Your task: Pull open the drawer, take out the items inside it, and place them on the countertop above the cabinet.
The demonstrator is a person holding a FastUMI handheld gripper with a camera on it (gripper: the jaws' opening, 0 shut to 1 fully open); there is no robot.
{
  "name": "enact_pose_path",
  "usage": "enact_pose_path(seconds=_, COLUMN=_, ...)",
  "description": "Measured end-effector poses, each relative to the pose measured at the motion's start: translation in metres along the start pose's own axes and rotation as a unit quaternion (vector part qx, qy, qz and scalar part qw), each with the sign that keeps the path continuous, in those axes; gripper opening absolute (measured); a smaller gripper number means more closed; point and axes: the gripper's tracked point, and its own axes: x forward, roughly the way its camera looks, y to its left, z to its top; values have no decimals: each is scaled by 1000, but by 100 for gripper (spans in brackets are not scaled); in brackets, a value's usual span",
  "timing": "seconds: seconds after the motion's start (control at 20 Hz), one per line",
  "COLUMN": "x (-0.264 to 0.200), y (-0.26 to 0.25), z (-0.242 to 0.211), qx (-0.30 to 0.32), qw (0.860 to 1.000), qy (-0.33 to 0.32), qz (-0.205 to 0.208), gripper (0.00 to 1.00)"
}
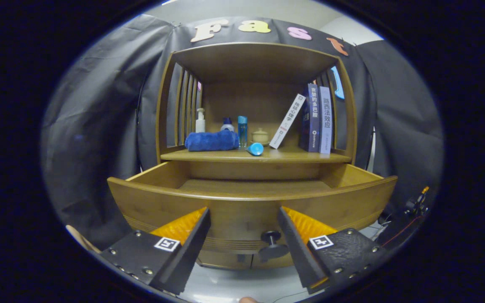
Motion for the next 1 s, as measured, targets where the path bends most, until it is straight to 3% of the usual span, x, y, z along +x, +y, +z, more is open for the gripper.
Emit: enact_pose_path(seconds=1.0, x=113, y=5, z=15, qx=-48, qw=999, qy=16, qz=11, gripper=97)
